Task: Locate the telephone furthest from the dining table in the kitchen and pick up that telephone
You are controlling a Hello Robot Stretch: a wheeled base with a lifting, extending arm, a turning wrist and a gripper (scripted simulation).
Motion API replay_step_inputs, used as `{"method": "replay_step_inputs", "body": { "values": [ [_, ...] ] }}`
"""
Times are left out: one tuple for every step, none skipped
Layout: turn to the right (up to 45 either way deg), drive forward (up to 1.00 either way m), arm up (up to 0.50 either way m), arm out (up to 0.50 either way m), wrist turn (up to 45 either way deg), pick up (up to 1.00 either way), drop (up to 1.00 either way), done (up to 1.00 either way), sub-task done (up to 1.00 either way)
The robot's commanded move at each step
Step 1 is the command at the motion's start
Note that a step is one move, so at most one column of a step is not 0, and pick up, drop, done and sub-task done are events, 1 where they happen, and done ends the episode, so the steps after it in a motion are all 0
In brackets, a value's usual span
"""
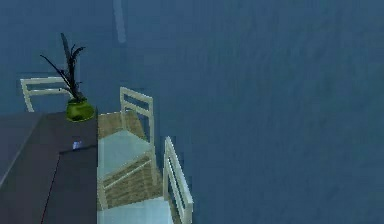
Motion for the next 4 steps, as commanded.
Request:
{"method": "replay_step_inputs", "body": {
  "values": [
    [-45.0, 0.00, 0.00, 0.00, 0.0, 0.00, 0.00, 0.00, 0.00],
    [-21.0, 0.00, 0.00, 0.00, 0.0, 0.00, 0.00, 0.00, 0.00],
    [0.0, 0.10, 0.00, 0.00, 0.0, 0.00, 0.00, 0.00, 0.00],
    [-45.0, 0.00, 0.00, 0.00, 0.0, 0.00, 0.00, 0.00, 0.00]
  ]
}}
